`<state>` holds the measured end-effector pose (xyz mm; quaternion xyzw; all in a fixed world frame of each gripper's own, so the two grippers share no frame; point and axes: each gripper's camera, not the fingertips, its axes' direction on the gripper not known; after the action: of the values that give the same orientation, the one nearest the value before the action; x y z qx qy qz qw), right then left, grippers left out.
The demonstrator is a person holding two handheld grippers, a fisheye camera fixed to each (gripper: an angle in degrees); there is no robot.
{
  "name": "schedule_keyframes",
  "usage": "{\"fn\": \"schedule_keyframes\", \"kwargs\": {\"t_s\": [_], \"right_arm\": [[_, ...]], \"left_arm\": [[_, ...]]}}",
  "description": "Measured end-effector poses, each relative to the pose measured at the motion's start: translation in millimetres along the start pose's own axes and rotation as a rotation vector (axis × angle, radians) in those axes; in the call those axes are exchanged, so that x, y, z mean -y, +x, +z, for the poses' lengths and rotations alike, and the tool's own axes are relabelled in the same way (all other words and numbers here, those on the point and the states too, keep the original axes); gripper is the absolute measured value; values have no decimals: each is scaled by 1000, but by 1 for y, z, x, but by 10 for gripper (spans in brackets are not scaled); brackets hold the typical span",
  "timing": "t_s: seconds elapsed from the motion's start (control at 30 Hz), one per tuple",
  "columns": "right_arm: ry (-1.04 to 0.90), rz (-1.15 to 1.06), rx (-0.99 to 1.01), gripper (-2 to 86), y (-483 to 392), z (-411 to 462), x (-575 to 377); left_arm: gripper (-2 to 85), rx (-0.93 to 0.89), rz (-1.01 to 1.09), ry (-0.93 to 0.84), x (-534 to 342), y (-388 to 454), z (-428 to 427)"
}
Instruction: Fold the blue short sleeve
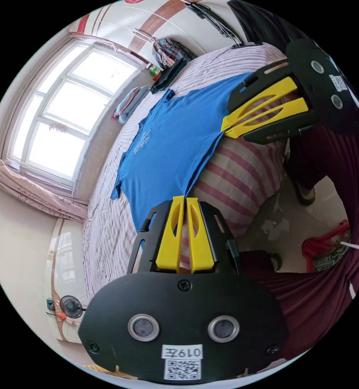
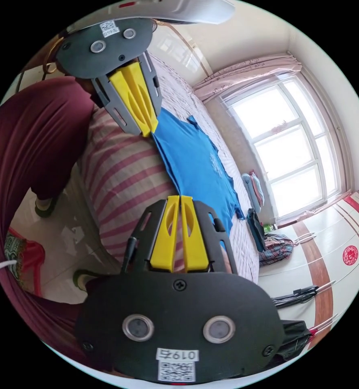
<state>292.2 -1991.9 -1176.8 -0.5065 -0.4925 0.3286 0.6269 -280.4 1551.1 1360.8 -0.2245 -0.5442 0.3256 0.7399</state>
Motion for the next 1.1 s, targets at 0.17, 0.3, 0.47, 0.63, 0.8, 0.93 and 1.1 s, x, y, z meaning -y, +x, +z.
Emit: {"fn": "schedule_keyframes", "kwargs": {"t_s": [0.17,0.3,0.47,0.63,0.8,0.93,1.1], "right_arm": [[-6,-2,37,-9,3,7,1],[-2,6,55,-9,8,9,1],[-5,13,88,-8,11,11,0],[29,-4,-120,7,-6,5,-1],[-30,-12,-199,86,-12,13,-9],[-60,-12,-210,98,-8,17,-10],[-106,-40,-268,26,-9,27,-6]], "left_arm": [[7,-49,2,2,5,-7,-1],[7,-58,25,2,8,-9,-3],[7,-92,56,-19,11,-10,0],[8,-129,-25,-7,10,-22,1],[8,-166,-50,1,9,-32,1],[9,-171,-50,0,8,-34,0],[8,-158,-44,4,7,-33,-4]]}}
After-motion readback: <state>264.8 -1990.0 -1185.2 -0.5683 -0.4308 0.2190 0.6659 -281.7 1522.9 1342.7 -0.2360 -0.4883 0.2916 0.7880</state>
